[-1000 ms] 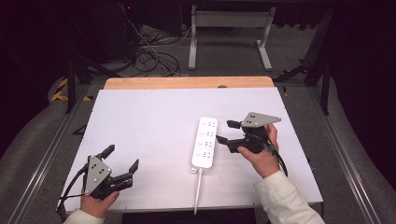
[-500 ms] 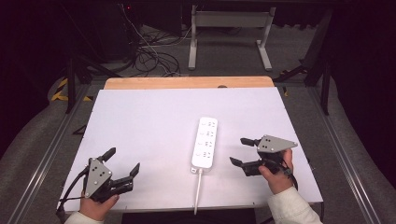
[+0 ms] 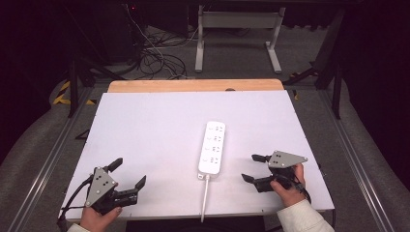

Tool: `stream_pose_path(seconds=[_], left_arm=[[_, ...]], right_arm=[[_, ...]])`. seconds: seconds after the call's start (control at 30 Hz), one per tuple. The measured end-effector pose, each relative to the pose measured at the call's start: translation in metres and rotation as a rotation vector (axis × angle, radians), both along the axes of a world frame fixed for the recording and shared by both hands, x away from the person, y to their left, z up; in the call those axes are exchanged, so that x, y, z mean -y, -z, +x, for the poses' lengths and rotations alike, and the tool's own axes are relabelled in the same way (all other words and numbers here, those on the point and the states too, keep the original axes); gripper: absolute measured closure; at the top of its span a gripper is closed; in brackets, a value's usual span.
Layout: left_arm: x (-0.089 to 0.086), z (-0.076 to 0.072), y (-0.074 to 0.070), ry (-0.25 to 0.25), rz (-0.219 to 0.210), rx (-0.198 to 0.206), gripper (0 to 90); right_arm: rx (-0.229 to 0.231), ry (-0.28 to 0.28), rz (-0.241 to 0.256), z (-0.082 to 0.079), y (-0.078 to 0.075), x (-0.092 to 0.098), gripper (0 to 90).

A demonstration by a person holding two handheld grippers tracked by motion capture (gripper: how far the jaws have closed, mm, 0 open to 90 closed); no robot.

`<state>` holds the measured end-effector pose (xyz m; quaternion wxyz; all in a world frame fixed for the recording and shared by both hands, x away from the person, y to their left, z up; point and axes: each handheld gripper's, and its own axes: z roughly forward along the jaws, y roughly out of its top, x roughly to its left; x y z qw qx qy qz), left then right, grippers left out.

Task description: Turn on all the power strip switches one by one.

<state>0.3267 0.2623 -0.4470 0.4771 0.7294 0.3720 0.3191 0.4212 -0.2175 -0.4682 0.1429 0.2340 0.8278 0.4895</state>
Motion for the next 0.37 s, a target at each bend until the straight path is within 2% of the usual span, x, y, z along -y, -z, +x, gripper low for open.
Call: stream_pose_path(seconds=[0.07, 0.13, 0.2, 0.27, 0.37], left_arm=[[-0.0009, 0.0027, 0.0013, 0.003, -0.019, -0.019, 9.8], [-0.0029, 0.0047, 0.0020, 0.002, -0.017, -0.029, 9.8], [-0.0035, 0.0055, 0.0028, -0.004, -0.020, -0.030, 9.8], [-0.0036, 0.0068, 0.0040, -0.008, -0.005, -0.027, 10.0], [-0.0022, 0.0085, 0.0063, -0.023, 0.050, -0.007, 10.0]], right_arm=[[-0.015, 0.008, 0.014, -0.0005, 0.0018, 0.0011, 21.3], [-0.042, 0.006, 0.023, 0.0002, 0.0046, 0.0009, 19.8], [-0.037, 0.006, 0.011, 0.0006, 0.0051, -0.0005, 19.4], [-0.023, 0.009, 0.017, 0.0007, 0.0036, -0.0010, 19.3], [0.004, 0.020, 0.009, 0.0001, 0.0027, -0.0003, 19.2]])
